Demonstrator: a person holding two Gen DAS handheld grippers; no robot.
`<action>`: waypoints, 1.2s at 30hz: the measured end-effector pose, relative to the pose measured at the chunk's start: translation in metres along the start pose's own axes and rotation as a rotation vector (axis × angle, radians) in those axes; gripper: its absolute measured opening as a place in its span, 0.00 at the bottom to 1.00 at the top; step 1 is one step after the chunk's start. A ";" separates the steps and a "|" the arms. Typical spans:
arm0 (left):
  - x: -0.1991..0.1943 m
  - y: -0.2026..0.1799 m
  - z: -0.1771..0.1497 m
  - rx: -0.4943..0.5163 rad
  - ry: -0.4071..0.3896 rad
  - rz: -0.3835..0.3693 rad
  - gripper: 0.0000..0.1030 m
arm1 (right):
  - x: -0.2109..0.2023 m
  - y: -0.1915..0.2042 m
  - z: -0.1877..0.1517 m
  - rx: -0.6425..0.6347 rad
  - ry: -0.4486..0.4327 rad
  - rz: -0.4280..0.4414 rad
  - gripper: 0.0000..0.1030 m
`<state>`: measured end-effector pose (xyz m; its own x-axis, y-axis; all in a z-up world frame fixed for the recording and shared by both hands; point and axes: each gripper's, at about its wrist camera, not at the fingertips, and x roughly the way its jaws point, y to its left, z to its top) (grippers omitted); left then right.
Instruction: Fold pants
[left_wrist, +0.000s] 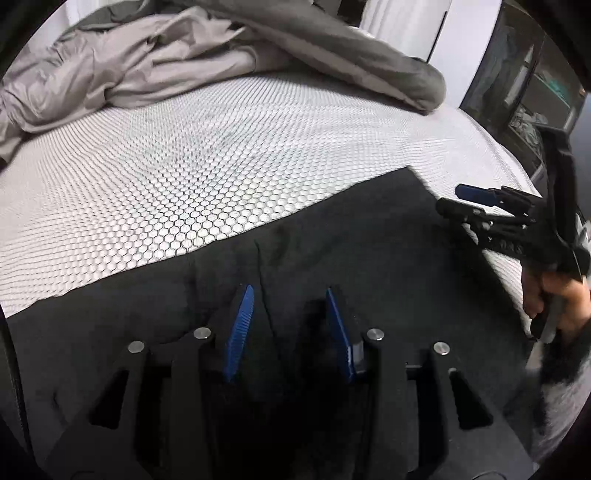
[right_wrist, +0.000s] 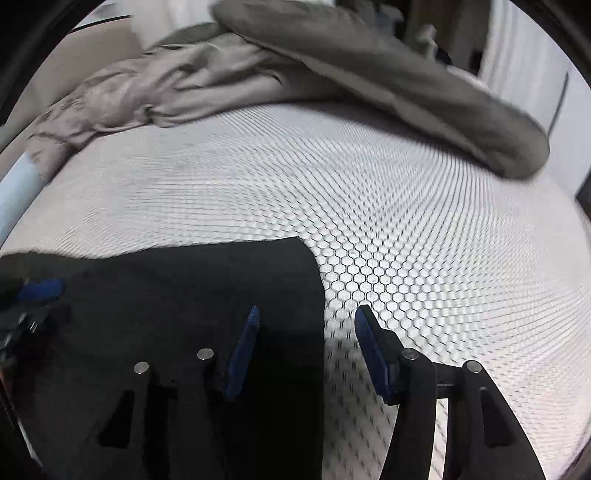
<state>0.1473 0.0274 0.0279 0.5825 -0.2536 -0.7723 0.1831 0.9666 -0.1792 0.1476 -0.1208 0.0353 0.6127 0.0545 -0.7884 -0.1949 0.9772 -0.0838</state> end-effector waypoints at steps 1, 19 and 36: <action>-0.014 -0.007 -0.006 0.022 -0.033 -0.017 0.38 | -0.016 0.010 -0.005 -0.029 -0.026 0.056 0.56; -0.058 -0.037 -0.098 0.081 -0.085 -0.010 0.59 | -0.075 0.014 -0.097 -0.109 -0.078 0.033 0.63; -0.073 -0.028 -0.127 0.107 -0.080 0.008 0.59 | -0.057 -0.040 -0.124 0.213 -0.009 0.477 0.65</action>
<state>-0.0009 0.0236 0.0118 0.6444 -0.2521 -0.7219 0.2589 0.9603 -0.1042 0.0255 -0.1881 0.0079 0.5007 0.5050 -0.7030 -0.2948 0.8631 0.4100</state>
